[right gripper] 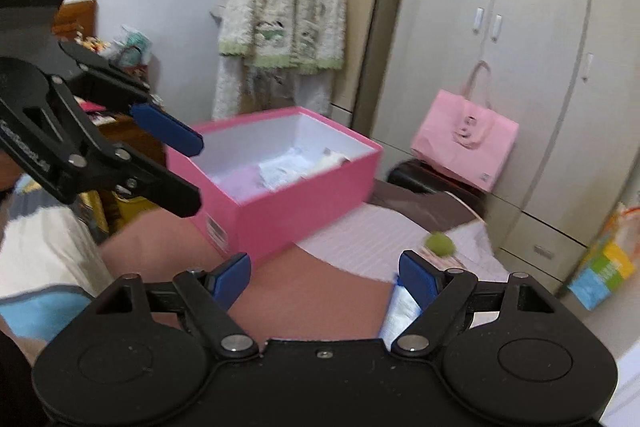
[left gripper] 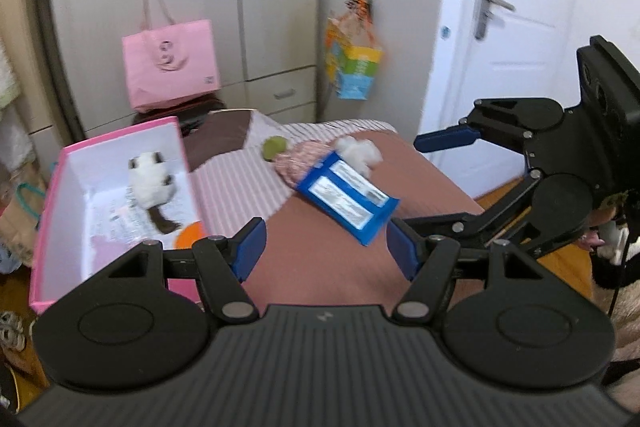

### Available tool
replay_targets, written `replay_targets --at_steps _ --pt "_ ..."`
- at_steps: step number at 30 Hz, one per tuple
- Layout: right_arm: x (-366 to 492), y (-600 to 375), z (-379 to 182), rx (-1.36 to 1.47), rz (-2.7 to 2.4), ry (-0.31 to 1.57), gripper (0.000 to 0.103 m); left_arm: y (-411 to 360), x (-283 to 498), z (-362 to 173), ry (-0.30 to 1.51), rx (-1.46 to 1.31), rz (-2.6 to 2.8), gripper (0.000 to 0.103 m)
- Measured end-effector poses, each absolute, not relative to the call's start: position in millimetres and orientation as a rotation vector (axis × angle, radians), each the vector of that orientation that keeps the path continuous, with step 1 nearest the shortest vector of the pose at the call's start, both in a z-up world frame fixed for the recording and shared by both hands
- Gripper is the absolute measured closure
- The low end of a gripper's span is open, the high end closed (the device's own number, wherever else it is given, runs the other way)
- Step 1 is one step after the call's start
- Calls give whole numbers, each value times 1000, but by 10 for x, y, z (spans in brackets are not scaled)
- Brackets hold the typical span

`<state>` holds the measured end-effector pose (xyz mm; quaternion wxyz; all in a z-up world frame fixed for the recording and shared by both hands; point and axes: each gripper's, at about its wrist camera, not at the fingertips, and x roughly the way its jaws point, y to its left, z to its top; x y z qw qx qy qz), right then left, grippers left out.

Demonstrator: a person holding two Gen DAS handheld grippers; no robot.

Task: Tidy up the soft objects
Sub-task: 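Move the left tool to the blue wipes packet on the bed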

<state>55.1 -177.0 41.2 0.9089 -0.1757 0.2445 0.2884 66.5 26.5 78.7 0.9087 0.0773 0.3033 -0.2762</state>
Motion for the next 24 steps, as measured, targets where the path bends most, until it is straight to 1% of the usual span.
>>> replay_targets --at_steps 5,10,17,22,24 --pt "540 -1957 202 -336 552 487 18 20 854 556 664 121 -620 37" --pt "561 -2012 -109 -382 509 480 18 -132 1099 290 689 61 -630 38" --pt "847 -2052 -419 -385 490 507 18 -241 1488 -52 752 -39 -624 41" --pt "1125 -2060 -636 -326 484 551 18 -323 1707 -252 755 -74 -596 41" --pt "1199 -2019 -744 -332 469 566 19 -377 1792 -351 762 -79 -598 43"
